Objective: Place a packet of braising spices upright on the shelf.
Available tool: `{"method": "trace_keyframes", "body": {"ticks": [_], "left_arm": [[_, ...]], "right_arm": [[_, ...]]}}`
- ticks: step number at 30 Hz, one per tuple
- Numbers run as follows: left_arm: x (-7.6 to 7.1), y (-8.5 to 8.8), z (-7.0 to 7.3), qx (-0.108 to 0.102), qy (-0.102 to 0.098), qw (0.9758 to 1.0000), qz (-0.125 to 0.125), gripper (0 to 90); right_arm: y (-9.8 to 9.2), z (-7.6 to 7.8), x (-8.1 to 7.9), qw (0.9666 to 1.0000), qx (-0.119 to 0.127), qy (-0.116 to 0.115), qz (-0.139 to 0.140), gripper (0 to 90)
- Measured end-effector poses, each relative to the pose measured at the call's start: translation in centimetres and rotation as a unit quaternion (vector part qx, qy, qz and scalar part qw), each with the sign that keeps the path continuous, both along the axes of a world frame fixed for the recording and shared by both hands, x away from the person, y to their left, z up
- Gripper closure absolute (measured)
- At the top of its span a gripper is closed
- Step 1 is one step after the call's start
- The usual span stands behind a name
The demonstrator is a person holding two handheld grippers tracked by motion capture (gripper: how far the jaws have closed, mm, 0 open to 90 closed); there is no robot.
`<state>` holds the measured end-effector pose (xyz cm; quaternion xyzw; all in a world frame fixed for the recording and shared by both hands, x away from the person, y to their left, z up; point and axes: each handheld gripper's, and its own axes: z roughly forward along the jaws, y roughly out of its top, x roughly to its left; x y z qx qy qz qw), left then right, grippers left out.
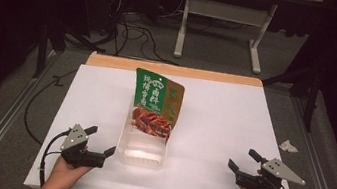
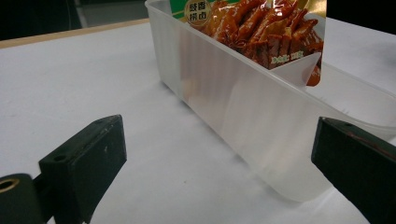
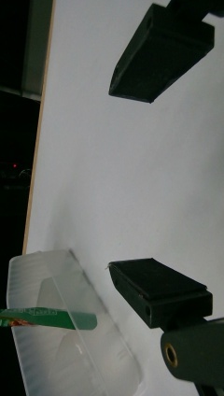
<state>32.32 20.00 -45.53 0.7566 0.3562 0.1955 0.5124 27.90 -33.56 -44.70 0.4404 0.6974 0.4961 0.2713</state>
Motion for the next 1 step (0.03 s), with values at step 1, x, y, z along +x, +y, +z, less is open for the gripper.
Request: {"method": "trace_keyframes", "body": {"ticks": [1], "left_arm": [[0.00, 0.00, 0.00, 0.000, 0.000, 1.0000, 0.000, 3.8]], "right_arm": [[-0.07, -0.14, 0.05, 1.0000, 0.001, 0.001, -0.001, 14.1]]}}
